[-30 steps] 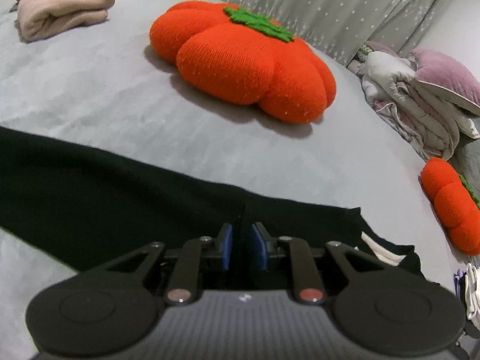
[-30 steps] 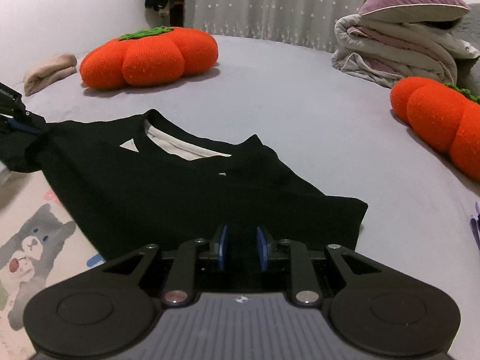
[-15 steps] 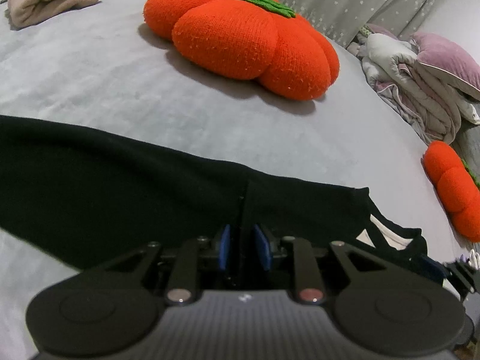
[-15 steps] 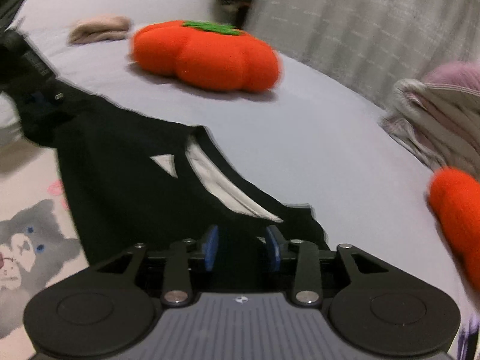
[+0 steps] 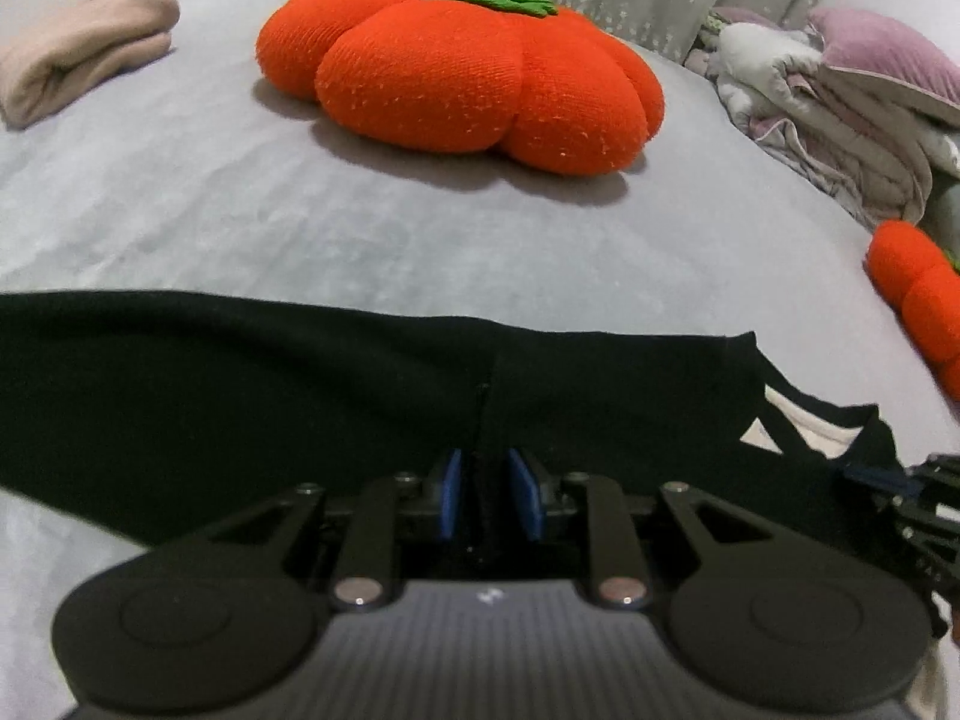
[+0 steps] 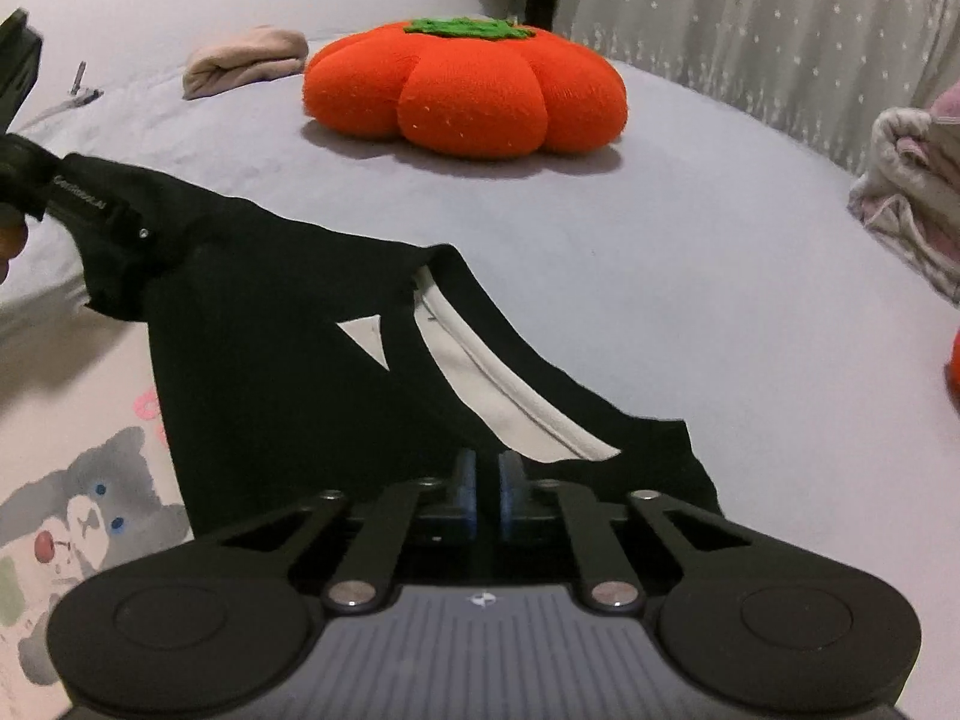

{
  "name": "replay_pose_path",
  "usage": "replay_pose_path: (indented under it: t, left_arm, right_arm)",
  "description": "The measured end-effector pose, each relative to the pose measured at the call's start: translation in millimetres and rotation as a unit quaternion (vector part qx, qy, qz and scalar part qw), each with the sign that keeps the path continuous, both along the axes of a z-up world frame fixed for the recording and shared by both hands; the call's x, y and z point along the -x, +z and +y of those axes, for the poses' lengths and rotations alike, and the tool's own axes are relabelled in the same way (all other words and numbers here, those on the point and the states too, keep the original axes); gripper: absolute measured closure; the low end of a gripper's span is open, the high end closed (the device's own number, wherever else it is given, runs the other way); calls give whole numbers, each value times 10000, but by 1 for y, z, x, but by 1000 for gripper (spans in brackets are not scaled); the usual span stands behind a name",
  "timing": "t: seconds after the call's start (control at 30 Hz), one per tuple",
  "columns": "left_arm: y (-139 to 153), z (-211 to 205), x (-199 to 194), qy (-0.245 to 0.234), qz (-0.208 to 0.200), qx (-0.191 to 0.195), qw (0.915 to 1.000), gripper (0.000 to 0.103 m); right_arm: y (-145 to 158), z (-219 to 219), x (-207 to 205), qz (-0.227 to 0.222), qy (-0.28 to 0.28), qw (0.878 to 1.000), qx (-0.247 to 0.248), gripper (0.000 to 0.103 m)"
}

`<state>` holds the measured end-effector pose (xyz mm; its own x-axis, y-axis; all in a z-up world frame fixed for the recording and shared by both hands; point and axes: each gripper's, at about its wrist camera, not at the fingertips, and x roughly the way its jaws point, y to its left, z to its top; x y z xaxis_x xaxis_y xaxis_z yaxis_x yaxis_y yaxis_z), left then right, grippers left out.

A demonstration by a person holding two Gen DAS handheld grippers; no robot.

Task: Fold clothes
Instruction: 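Lift the black fabric with the right gripper toward the left gripper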

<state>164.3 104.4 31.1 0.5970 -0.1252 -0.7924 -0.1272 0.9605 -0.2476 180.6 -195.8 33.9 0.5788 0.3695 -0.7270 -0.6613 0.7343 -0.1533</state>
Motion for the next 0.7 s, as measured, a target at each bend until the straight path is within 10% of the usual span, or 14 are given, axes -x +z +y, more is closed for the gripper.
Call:
replay_pose_path:
  t: [0.33,0.7]
  left_arm:
    - [5,-8,3,-82,-90,-285,9995,89]
    - [7,-9,4,-37,-261,-438,9987,85]
  right_arm:
    - [11,10,12,-919,-184,9953,244,98]
    - [-11,21,6,-842,-478,9944,432,92]
